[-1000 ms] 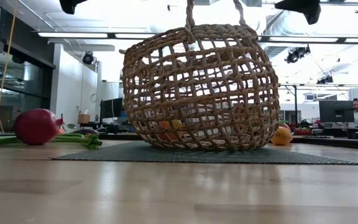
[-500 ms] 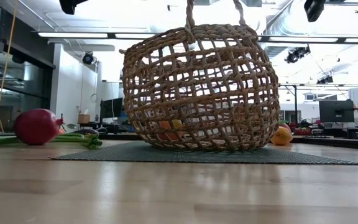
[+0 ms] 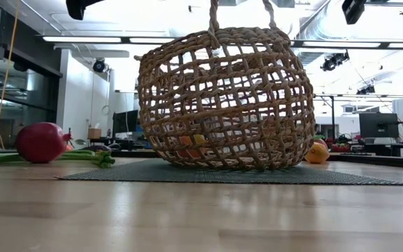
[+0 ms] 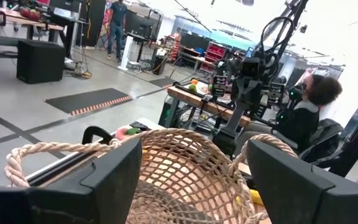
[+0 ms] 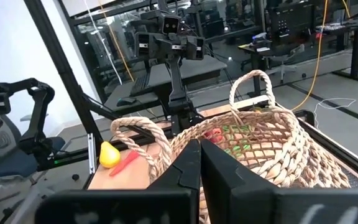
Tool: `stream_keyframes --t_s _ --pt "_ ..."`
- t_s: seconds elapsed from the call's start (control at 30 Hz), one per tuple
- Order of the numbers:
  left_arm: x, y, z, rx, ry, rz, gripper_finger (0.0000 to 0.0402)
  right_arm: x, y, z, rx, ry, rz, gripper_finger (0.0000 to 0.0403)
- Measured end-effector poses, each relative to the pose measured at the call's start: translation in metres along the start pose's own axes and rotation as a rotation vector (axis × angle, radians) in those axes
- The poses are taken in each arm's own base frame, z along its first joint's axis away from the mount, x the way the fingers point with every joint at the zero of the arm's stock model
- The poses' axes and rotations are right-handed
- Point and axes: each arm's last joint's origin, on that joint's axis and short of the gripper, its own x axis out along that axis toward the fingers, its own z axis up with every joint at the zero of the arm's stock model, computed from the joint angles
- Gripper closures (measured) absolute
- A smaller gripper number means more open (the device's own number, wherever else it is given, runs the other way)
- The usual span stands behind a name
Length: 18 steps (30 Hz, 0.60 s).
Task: Build produce basket
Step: Put the pomegranate into the woven basket
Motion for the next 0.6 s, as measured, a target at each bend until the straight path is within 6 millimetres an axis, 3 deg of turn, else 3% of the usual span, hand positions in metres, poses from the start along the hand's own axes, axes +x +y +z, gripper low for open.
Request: stream_keyframes --t_s 0.43,0.6 --pt "0.0001 0.0000 -0.0001 0.025 0.001 0.000 0.0120 0.0001 -0.0001 -0.0002 -0.028 0.002 -0.001 0.0403" --pt "0.0000 -0.0017 -0.0008 0.082 0.018 -0.059 0.0093 0.0001 -0.0001 -0.0002 -0.027 0.002 -0.001 0.0403"
